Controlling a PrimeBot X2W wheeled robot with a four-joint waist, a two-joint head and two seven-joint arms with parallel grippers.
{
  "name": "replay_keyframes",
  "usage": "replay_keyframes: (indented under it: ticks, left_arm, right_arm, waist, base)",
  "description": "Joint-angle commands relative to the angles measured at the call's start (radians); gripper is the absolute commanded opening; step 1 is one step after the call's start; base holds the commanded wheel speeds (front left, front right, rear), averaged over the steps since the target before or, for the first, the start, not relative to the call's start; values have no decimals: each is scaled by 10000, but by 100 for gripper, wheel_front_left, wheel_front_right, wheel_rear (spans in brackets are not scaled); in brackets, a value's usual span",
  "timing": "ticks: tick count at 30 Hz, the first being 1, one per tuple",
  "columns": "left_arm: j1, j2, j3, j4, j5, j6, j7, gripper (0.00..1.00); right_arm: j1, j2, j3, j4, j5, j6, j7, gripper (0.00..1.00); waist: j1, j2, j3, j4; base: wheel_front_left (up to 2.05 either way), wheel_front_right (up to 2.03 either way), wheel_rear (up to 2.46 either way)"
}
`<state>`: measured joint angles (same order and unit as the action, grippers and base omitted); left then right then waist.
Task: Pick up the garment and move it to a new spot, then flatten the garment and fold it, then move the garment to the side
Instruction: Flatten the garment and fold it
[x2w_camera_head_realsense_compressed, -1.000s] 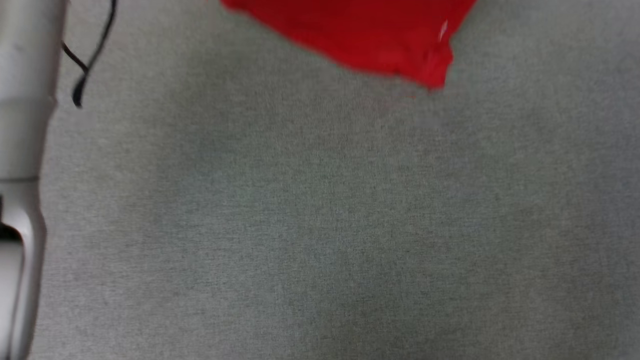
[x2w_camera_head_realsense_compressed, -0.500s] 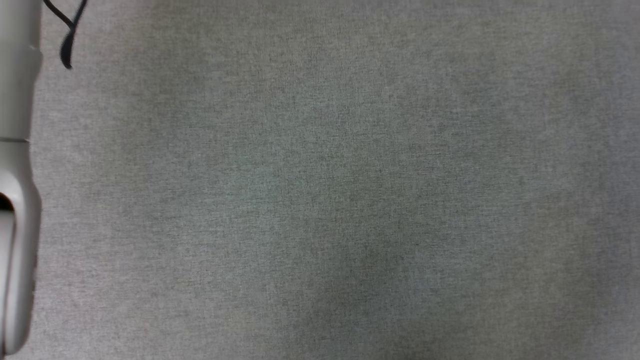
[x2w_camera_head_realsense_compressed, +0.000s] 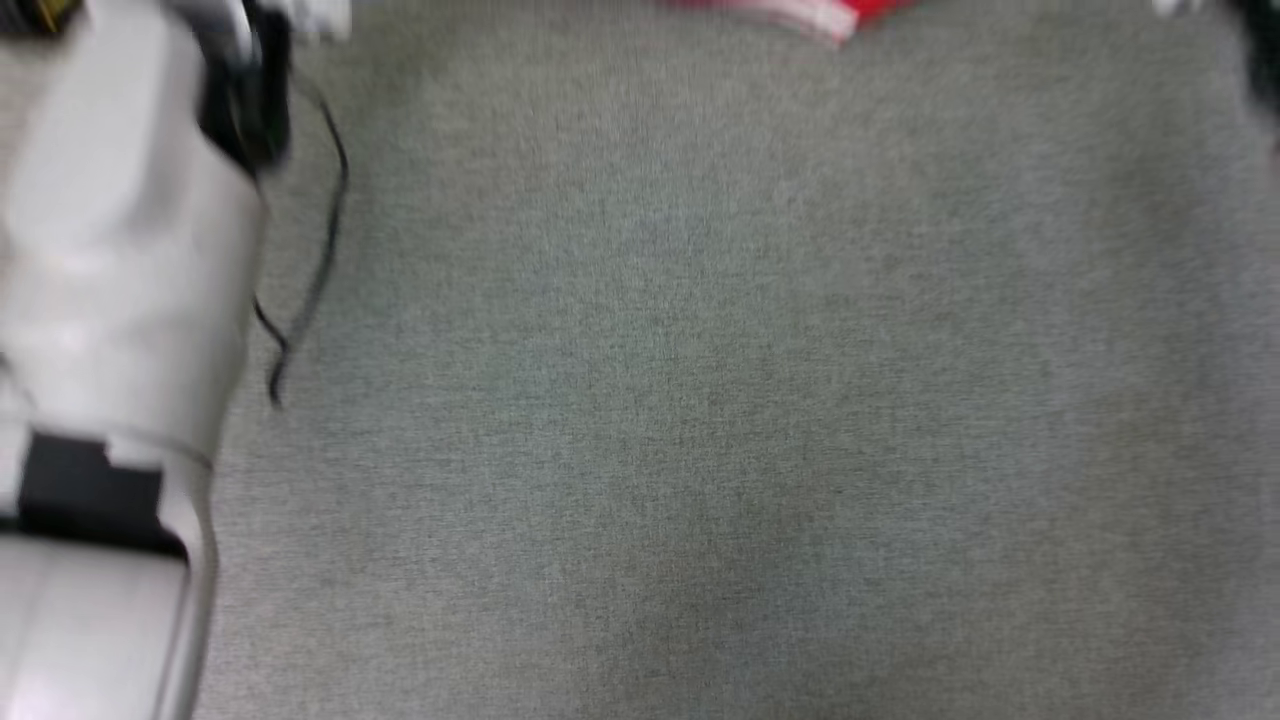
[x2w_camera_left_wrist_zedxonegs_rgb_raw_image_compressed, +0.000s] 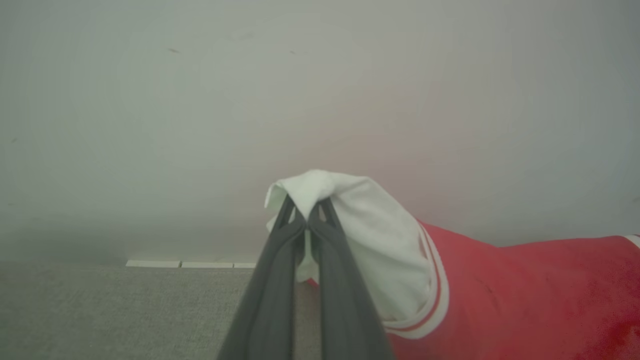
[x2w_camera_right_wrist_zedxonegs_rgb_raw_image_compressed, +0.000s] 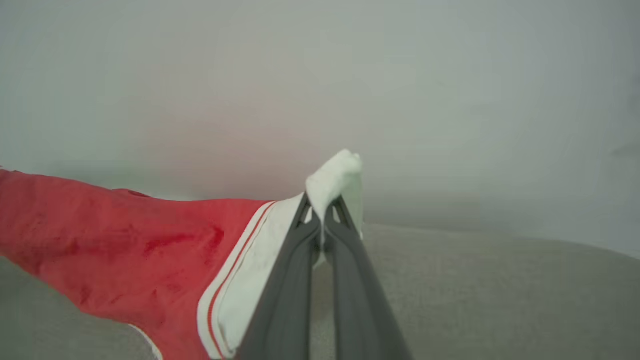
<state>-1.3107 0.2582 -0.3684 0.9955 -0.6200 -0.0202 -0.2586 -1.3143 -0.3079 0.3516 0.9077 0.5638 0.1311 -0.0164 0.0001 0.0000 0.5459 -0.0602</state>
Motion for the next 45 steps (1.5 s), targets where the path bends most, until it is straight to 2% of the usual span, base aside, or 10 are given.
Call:
replay_keyframes:
  ticks: [1, 9, 17, 22, 33, 41, 42, 43, 44, 45]
  left_arm:
    - [577, -18, 210, -251, -71, -8, -74, 0]
    - [4863, -166, 1509, -2861, 277, 441, -85, 0]
    - [8411, -180, 2071, -5113, 586, 886, -88, 0]
    - [10500, 139, 1986, -6405, 663, 1265, 287, 0]
    - [14521, 759, 1721, -9497, 846, 2535, 1973, 0]
    - [15974, 862, 1449, -10280, 972, 3036, 2530, 0]
    - [16015, 806, 1418, -10325, 936, 3035, 2524, 0]
    - [16039, 767, 1377, -10362, 919, 3035, 2524, 0]
    - [16033, 737, 1315, -10408, 944, 3019, 2509, 0]
    - [15980, 678, 1276, -10442, 934, 2979, 2476, 0]
  right_arm:
    - [700, -193, 204, -156, 181, -7, -227, 0]
    - [4365, -822, 611, -1515, 706, -7, -1091, 0]
    - [7354, -986, 75, -3203, 450, -7, -509, 0]
    - [9664, -756, -1004, -4670, -38, -7, 364, 0]
    - [14764, 1228, -3370, -8658, -1624, -7, 3133, 0]
    - [16818, 2187, -3847, -9764, -2282, -5, 4367, 0]
    - [16910, 2215, -3864, -9730, -2284, -5, 4418, 20]
    - [16973, 2229, -3869, -9722, -2308, -5, 4432, 48]
    - [16953, 2240, -3830, -9756, -2292, -5, 4367, 100]
    - [16888, 2224, -3797, -9779, -2293, -5, 4312, 100]
  waist:
    - [-1, 0, -564, 49]
    - [-1, 0, -2398, 102]
    - [-1, 0, -3710, -58]
    - [-1, 0, -4398, -62]
    - [-1, 0, -5384, -222]
    - [-1, 0, -5656, -136]
    - [-1, 0, -5670, -108]
    - [-1, 0, -5687, -69]
    - [-1, 0, -5691, -46]
    - [-1, 0, -5693, -12]
  base:
    - [0, 0, 0]
    - [0, 0, 0]
    - [0, 0, 0]
    - [0, 0, 0]
    - [0, 0, 0]
    - [0, 0, 0]
    - [0, 0, 0]
    - [0, 0, 0]
    - [0, 0, 0]
    - [0, 0, 0]
